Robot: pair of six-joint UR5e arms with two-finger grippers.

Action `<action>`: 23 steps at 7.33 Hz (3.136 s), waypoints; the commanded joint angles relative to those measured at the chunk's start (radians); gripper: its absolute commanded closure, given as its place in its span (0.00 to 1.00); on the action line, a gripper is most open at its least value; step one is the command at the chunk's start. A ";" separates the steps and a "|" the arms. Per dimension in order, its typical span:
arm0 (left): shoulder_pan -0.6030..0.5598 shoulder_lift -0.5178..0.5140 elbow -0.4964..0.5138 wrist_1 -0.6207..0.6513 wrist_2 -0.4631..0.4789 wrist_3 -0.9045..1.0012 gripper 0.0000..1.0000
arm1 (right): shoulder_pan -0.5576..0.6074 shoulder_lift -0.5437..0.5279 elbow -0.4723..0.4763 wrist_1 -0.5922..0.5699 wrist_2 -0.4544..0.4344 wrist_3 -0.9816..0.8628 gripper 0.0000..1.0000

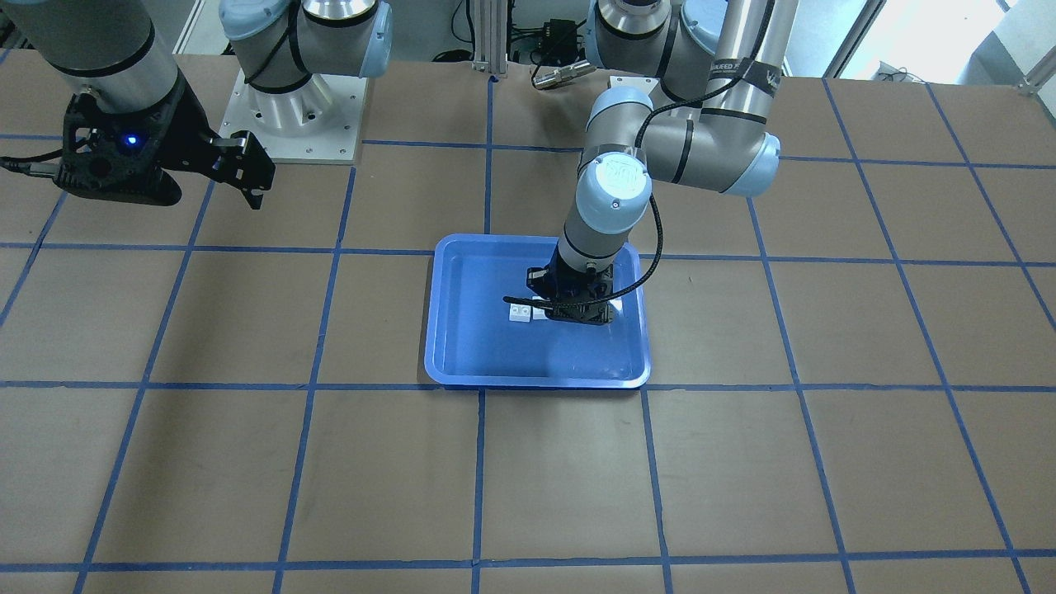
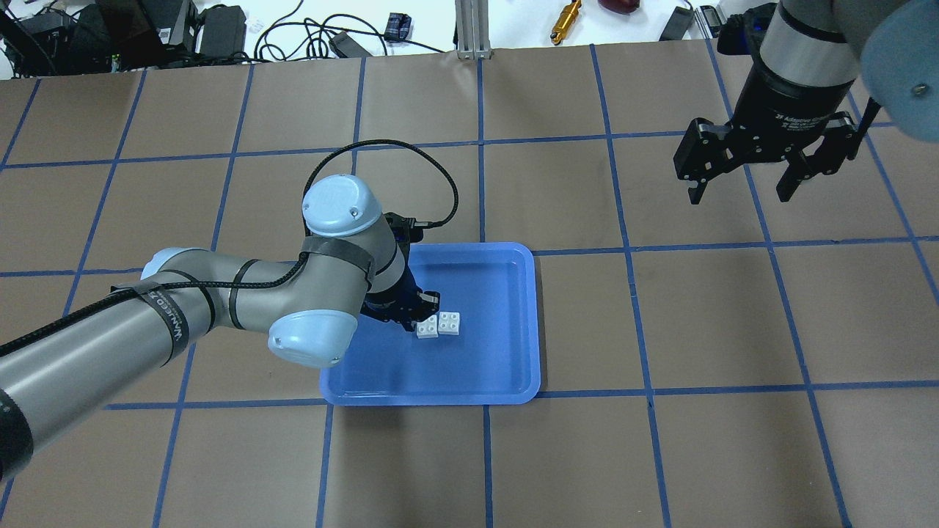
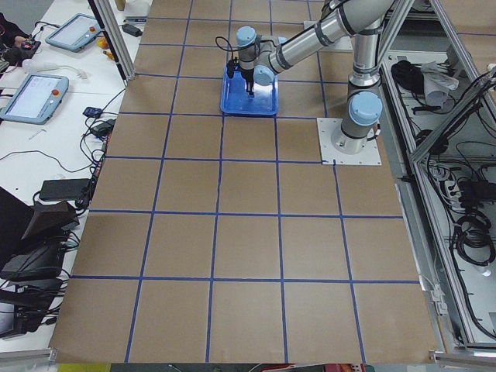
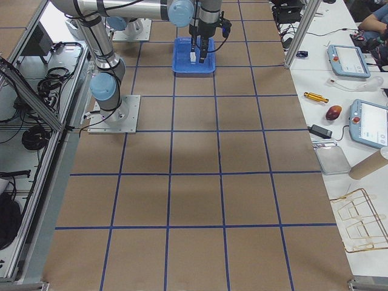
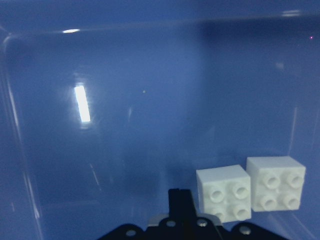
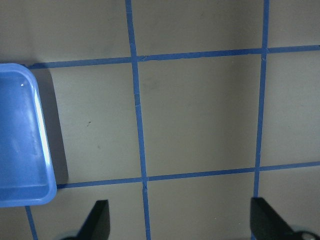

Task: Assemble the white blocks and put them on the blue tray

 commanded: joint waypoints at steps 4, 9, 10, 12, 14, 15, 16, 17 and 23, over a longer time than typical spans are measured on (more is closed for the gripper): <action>-0.001 -0.001 0.000 0.000 -0.009 -0.002 1.00 | 0.007 -0.011 0.004 -0.007 0.049 0.015 0.00; -0.001 -0.001 0.000 0.015 -0.031 -0.045 1.00 | 0.007 -0.011 0.007 -0.010 0.048 0.017 0.00; 0.001 -0.001 0.000 0.014 -0.031 -0.048 1.00 | 0.007 -0.011 0.007 -0.010 0.048 0.017 0.00; 0.002 0.002 0.002 0.014 -0.029 -0.050 1.00 | 0.007 -0.011 0.008 -0.010 0.046 0.017 0.00; 0.057 0.034 0.052 -0.003 -0.026 -0.042 1.00 | 0.007 -0.010 0.008 -0.010 0.045 0.018 0.00; 0.093 0.047 0.081 -0.067 -0.020 -0.037 1.00 | 0.007 -0.010 0.008 -0.010 0.045 0.018 0.00; 0.107 0.068 0.118 -0.115 -0.019 -0.034 1.00 | 0.007 -0.011 0.008 -0.010 0.045 0.018 0.00; 0.110 0.086 0.187 -0.194 0.068 0.026 0.62 | 0.007 -0.011 0.005 -0.012 0.043 0.018 0.00; 0.246 0.185 0.552 -0.694 0.098 0.136 0.00 | 0.023 -0.031 0.002 -0.015 0.052 0.081 0.00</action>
